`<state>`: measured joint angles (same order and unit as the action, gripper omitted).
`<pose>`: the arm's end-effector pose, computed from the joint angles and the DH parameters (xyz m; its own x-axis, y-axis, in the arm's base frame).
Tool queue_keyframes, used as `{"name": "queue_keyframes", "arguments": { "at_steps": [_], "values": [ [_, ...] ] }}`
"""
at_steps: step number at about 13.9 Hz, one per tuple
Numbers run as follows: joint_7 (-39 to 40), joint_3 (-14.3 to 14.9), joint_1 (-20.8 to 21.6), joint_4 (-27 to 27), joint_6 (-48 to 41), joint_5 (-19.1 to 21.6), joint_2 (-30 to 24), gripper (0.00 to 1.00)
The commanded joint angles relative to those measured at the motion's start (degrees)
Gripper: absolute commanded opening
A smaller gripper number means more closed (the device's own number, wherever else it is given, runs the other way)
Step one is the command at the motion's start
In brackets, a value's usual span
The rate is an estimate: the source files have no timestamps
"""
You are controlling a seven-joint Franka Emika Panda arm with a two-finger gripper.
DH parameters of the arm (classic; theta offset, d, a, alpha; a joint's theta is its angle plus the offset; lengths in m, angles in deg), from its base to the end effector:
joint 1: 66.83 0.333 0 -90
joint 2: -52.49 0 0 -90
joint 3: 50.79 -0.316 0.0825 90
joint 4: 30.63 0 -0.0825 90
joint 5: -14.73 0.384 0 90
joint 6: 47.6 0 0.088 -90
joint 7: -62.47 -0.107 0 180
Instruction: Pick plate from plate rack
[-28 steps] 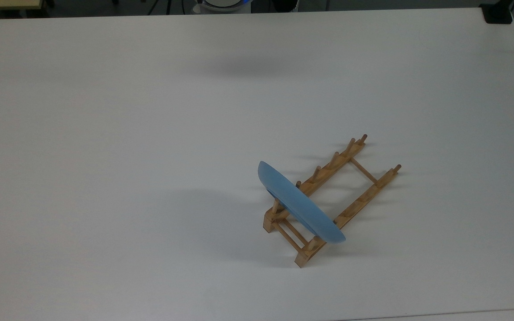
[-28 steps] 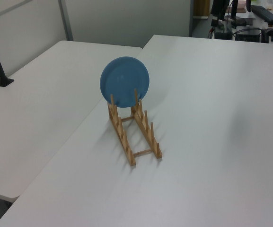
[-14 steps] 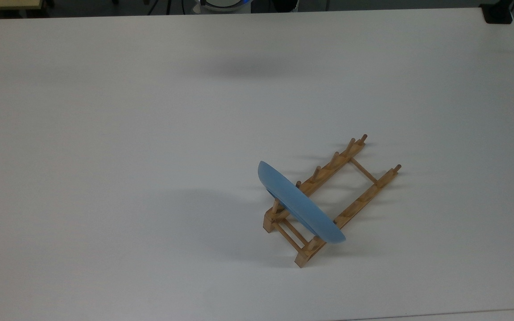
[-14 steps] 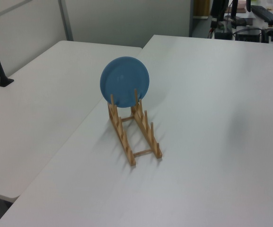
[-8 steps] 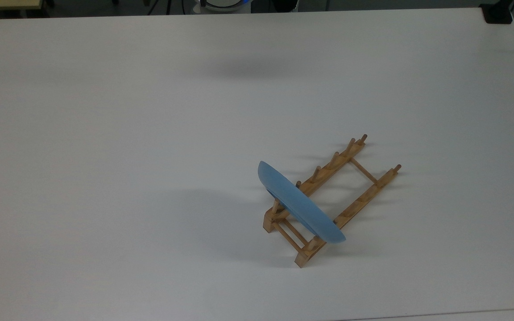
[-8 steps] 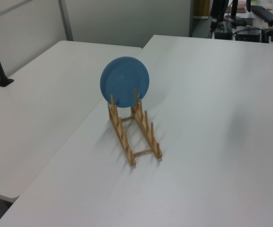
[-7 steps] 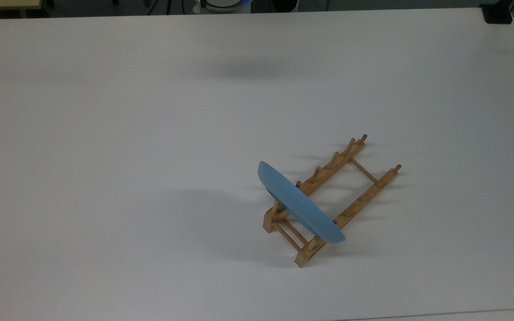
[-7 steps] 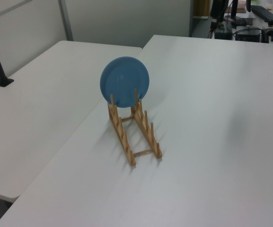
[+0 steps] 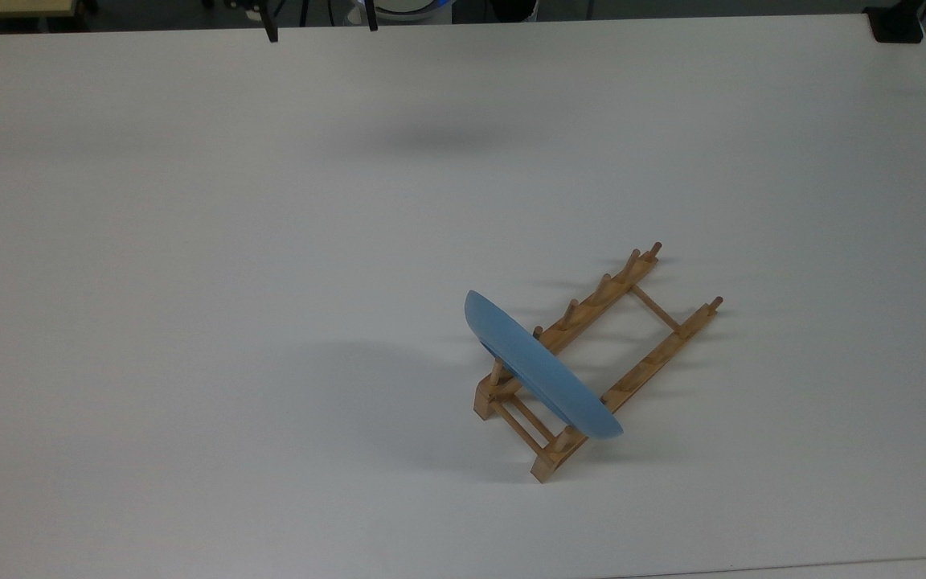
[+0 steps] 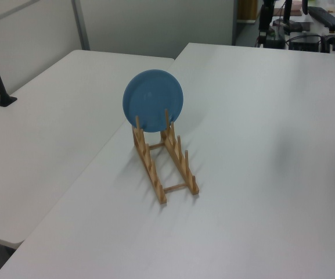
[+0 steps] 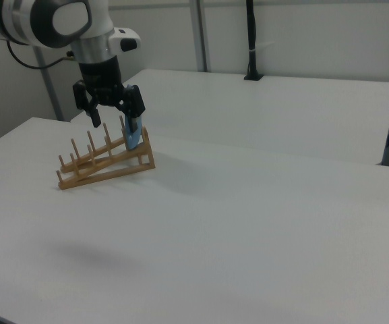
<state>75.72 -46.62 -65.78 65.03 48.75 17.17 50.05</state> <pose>0.5501 -0.0267 0.6110 0.9832 0.1710 0.0634 0.1733 -0.9844 -0.0319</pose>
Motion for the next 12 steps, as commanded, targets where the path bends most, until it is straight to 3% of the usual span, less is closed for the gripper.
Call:
{"name": "queue_keyframes", "arguments": {
  "at_steps": [1, 3, 6, 9, 12],
  "values": [
    [2.85, -0.57, 0.44, -0.82, 7.94, 0.73, 0.69, 1.0],
    [1.44, -1.27, 0.62, -1.17, 13.83, 0.81, 1.04, 1.0],
    [-4.6, -1.98, 4.12, -1.26, 26.74, -0.49, 3.05, 1.0],
    [-13.12, -1.98, 7.55, -2.57, 36.77, -5.67, 8.31, 1.0],
    [-25.15, -1.98, 11.33, -5.12, 43.73, -14.71, 14.55, 1.0]
  ]
}}
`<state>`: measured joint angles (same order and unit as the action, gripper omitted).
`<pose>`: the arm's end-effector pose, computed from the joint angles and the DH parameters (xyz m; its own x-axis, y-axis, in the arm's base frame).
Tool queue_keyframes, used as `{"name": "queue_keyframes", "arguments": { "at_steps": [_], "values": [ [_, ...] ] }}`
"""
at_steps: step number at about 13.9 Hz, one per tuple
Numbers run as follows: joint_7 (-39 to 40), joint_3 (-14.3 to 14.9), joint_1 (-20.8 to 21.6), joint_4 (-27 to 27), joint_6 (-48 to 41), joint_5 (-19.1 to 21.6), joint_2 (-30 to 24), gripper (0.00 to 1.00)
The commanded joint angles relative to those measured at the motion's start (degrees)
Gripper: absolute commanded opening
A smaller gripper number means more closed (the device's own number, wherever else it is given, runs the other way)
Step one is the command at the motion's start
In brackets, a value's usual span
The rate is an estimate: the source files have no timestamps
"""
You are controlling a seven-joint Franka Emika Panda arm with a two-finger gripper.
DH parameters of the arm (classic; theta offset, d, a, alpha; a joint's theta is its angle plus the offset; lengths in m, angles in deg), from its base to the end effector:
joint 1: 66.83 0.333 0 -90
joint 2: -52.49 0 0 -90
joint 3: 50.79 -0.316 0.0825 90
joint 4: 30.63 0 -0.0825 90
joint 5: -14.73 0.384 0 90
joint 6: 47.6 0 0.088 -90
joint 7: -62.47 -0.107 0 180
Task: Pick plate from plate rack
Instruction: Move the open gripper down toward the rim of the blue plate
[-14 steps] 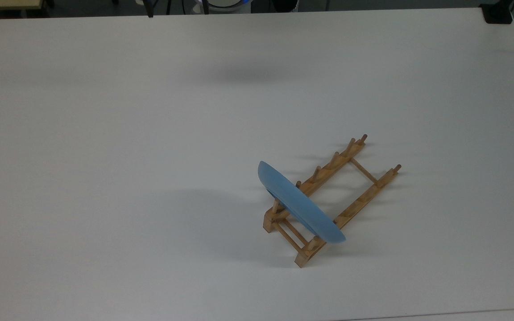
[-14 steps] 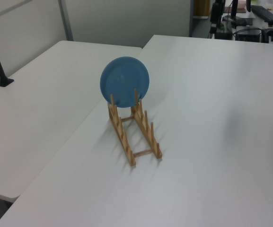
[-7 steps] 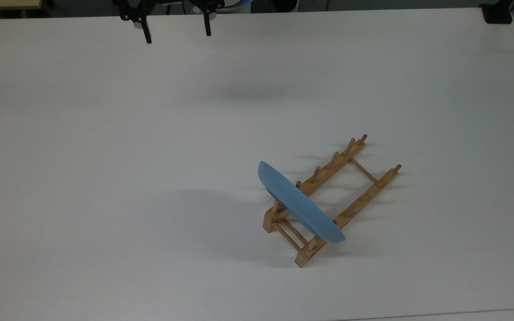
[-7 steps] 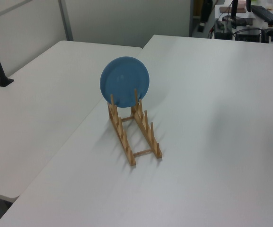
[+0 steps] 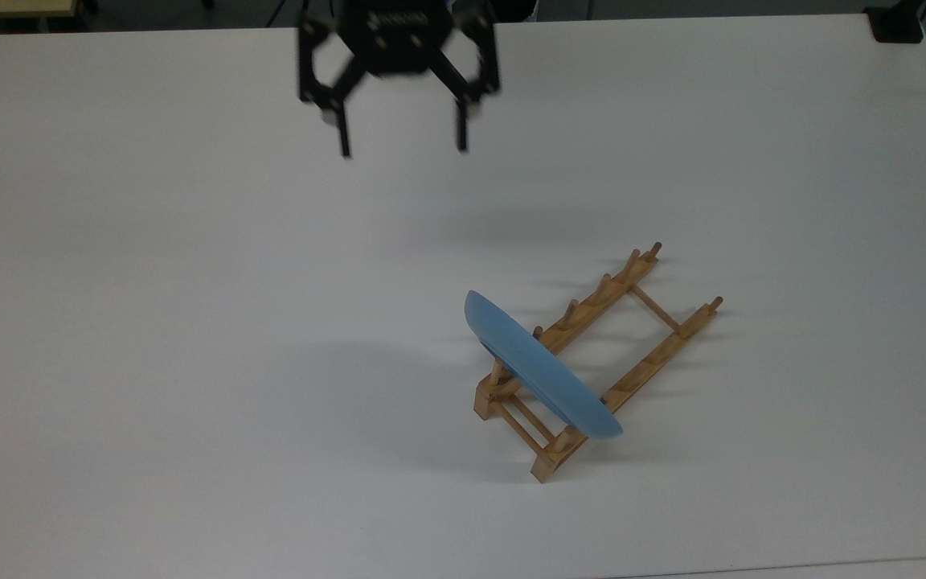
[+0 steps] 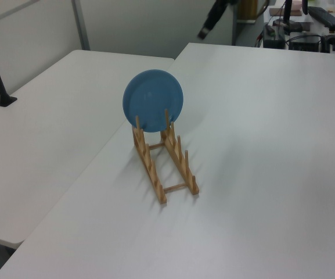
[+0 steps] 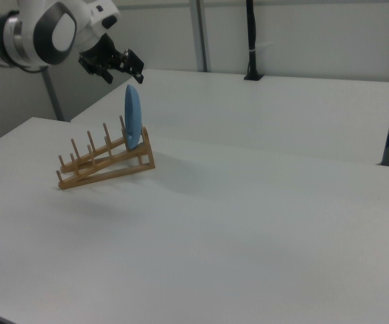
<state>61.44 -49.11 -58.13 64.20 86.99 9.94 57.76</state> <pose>0.6321 0.0775 0.6157 0.8125 0.1427 0.5652 0.1218 -0.9897 0.0747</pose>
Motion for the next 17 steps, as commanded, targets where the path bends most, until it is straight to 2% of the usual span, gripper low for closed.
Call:
{"name": "queue_keyframes", "arguments": {
  "at_steps": [1, 3, 4, 8, 11, 13, 16, 17],
  "values": [
    [-14.93, 0.44, 4.21, -5.34, 6.64, -10.99, 8.77, 1.0],
    [-22.66, 0.52, 5.97, -7.28, 8.05, -18.89, 11.94, 1.0],
    [-24.61, 0.52, 6.06, -7.37, 9.01, -21.54, 12.91, 1.0],
    [-32.26, 0.44, 6.77, -7.46, 10.6, -30.95, 16.78, 1.0],
    [-37.54, 0.26, 6.86, -8.6, 10.78, -35.62, 19.15, 0.99],
    [-40.01, -0.09, 7.12, -9.48, 10.69, -37.39, 19.43, 0.83],
    [-42.56, -0.53, 7.3, -9.57, 10.6, -37.39, 19.08, 0.51],
    [-43.0, -1.31, 7.12, -9.66, 10.52, -37.39, 18.9, 0.46]
  ]
}}
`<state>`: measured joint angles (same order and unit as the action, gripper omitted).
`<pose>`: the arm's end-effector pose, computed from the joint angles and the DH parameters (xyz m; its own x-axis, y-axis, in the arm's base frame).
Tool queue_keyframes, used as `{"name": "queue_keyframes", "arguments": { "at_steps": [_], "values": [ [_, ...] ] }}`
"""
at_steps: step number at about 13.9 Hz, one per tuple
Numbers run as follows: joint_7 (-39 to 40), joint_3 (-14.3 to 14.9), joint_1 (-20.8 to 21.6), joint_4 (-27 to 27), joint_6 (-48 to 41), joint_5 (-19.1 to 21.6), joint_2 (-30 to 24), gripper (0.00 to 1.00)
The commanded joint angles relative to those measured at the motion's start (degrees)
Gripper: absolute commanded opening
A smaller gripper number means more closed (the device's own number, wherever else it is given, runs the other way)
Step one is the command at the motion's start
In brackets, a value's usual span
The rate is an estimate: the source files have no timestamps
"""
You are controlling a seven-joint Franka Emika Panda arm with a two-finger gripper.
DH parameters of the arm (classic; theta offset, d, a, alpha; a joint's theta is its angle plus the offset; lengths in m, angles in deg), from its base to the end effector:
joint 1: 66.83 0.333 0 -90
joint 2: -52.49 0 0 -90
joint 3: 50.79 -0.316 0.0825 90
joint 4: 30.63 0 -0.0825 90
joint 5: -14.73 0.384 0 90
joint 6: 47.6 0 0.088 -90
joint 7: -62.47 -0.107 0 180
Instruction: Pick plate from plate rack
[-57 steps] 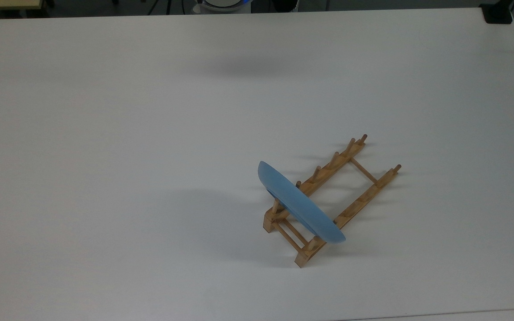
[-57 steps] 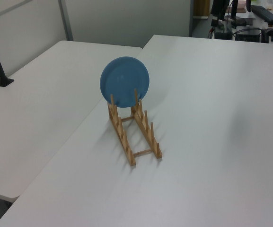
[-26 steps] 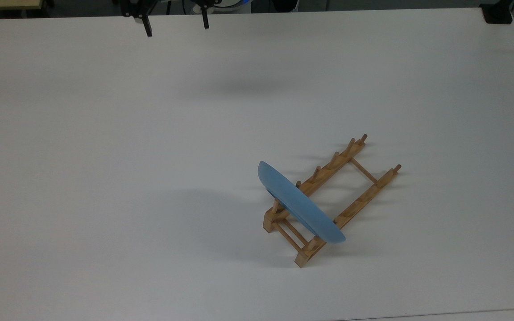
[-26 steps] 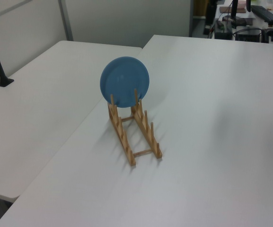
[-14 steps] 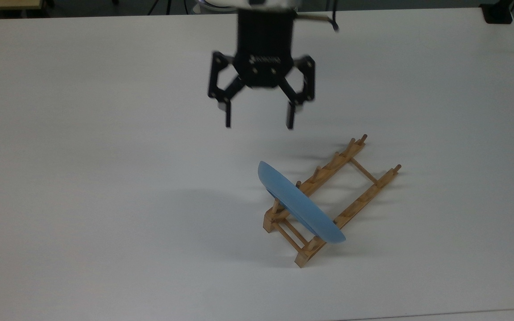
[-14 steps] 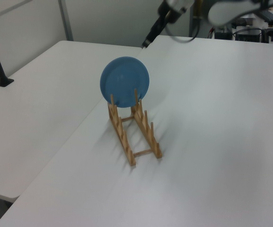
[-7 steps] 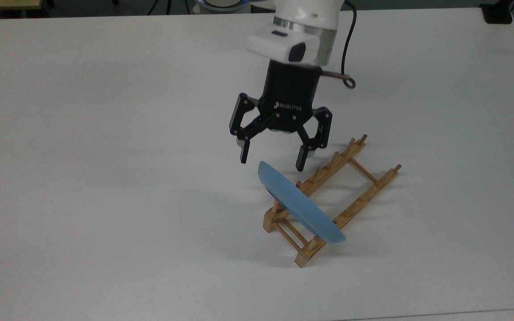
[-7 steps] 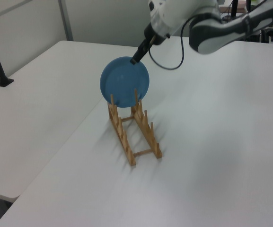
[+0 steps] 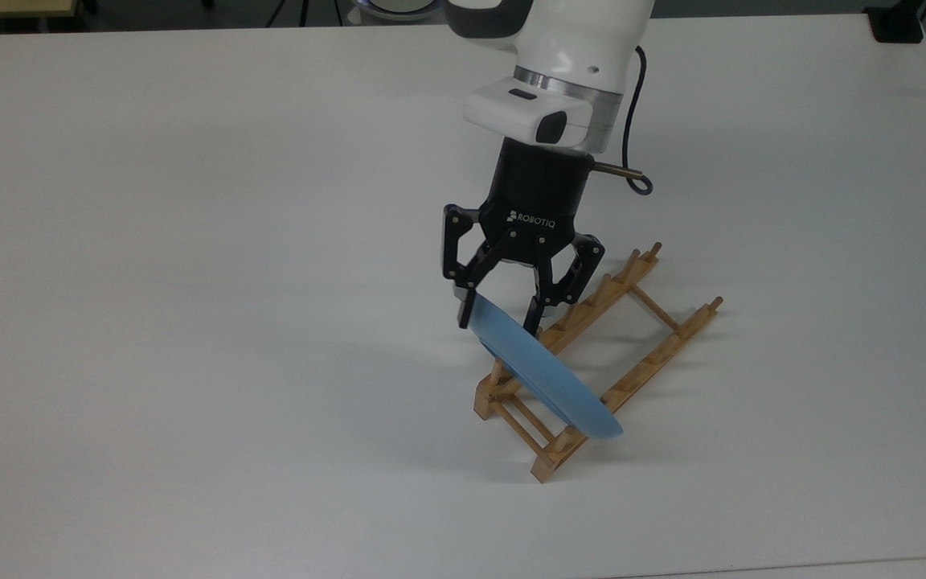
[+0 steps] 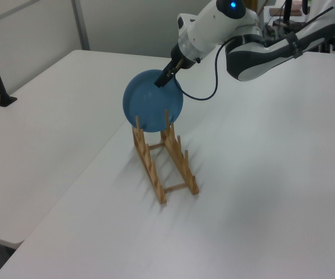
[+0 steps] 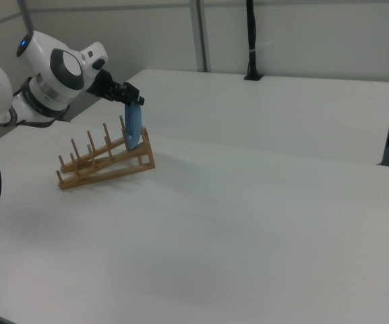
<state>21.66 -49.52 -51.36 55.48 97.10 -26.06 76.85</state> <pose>0.7017 0.1872 0.4886 0.7211 0.0963 0.6861 -0.0848 -0.9706 0.2254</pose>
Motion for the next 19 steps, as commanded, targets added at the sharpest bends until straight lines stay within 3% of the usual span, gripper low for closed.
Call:
{"name": "queue_keyframes", "arguments": {
  "at_steps": [1, 4, 12, 18, 19],
  "values": [
    [-3.31, -1.18, 0.35, -0.94, 0.32, -1.4, -0.36, 0.41],
    [-3.31, -1.36, 0.52, -0.94, 0.14, -1.48, -0.54, 0.21],
    [-2.87, -1.54, -0.09, -0.85, -0.03, -1.84, -4.05, 0.08],
    [-2.78, -1.54, -0.27, -0.41, -1.7, -1.13, -6.87, 0.07],
    [-2.78, -1.54, -0.18, -0.32, -1.7, -1.22, -6.69, 0.2]
  ]
}}
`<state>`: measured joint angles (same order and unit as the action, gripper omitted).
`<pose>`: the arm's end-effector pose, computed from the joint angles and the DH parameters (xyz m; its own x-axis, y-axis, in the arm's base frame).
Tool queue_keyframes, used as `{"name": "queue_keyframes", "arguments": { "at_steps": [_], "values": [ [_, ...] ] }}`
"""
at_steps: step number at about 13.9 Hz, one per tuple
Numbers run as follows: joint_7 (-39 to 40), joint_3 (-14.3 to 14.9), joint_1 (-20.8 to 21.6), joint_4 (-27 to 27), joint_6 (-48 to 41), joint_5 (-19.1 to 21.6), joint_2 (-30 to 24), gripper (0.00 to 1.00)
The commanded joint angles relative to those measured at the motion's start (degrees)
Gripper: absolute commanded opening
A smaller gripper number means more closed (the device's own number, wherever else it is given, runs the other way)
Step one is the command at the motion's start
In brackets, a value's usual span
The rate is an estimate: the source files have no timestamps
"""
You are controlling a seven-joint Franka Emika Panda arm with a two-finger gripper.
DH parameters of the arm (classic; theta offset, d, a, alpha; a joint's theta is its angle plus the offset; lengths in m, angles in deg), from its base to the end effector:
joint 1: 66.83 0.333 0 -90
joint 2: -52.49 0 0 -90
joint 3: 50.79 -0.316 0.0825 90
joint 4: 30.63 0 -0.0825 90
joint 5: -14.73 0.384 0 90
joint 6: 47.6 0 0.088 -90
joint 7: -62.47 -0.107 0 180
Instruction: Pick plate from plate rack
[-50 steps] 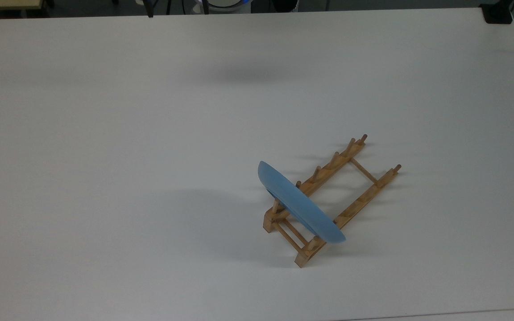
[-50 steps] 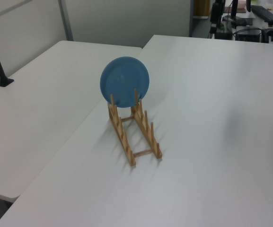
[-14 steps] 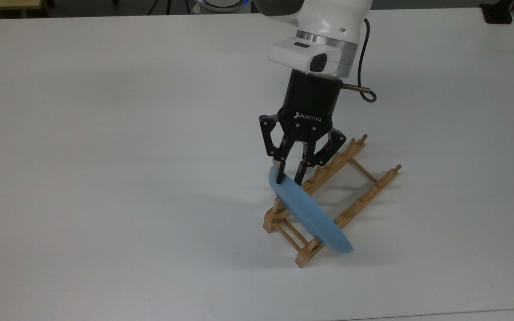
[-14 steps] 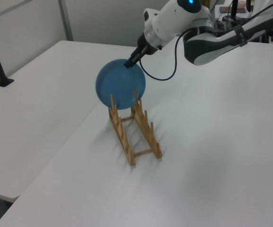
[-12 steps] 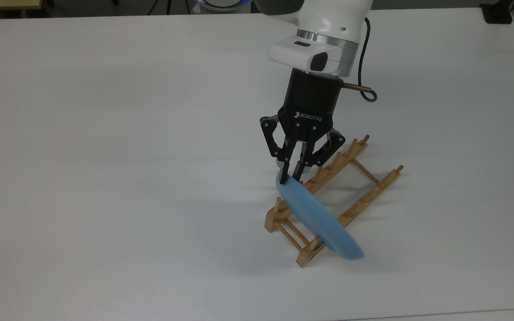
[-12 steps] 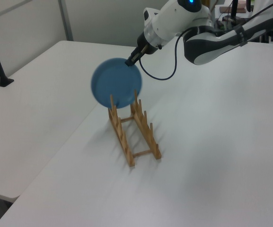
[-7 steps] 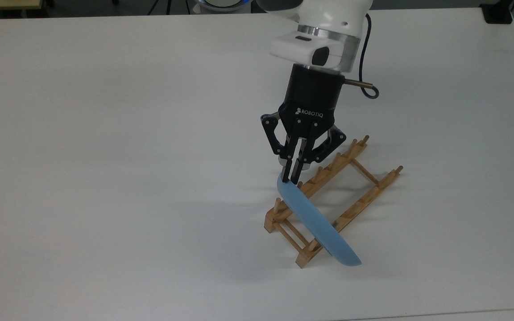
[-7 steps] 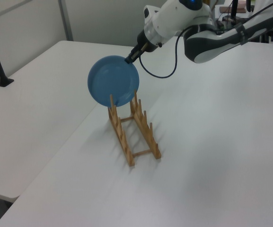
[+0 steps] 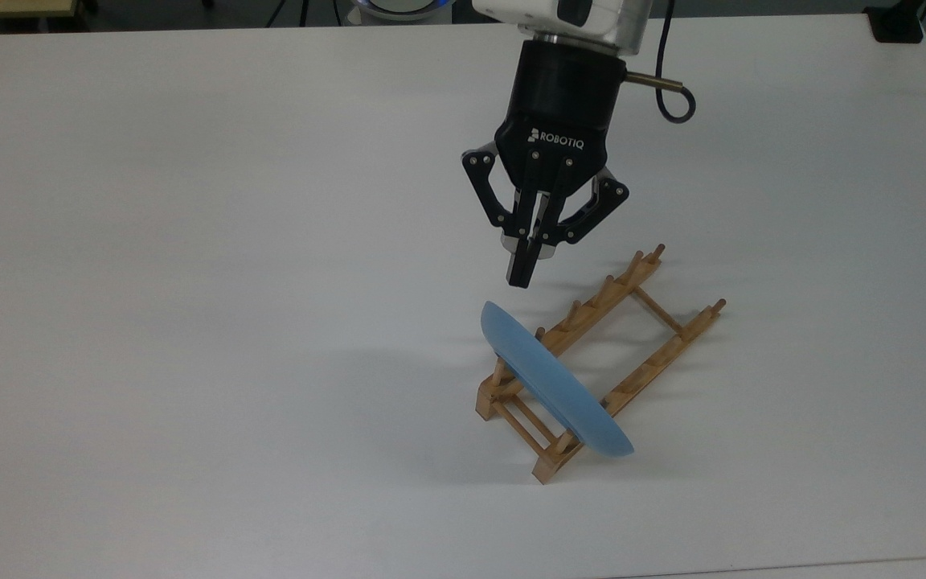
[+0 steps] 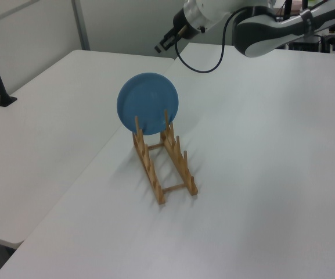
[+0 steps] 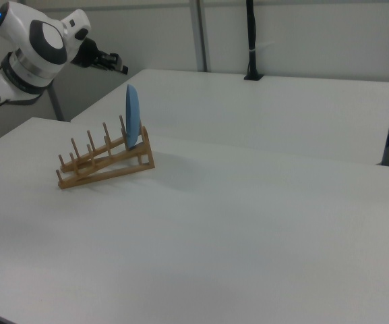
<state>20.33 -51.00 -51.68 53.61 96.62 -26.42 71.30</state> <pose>0.6821 0.1930 0.5745 0.6312 0.0589 0.7733 -0.1089 -0.9805 0.1636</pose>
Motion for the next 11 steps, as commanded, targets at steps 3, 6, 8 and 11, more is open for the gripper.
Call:
{"name": "queue_keyframes", "arguments": {
  "at_steps": [3, 6, 8, 11],
  "values": [
    [-1.45, -0.05, 0.32, 1.8, -1.4, -1.38, -0.09, 0.71],
    [-1.53, -0.05, 0.67, 1.98, -1.4, -1.82, 2.28, 0.8],
    [-1.62, -0.05, 0.76, 2.15, -1.4, -2.7, 2.73, 0.81],
    [-1.8, -0.14, 1.28, 2.16, -1.4, -4.8, 4.39, 0.73]
  ]
}}
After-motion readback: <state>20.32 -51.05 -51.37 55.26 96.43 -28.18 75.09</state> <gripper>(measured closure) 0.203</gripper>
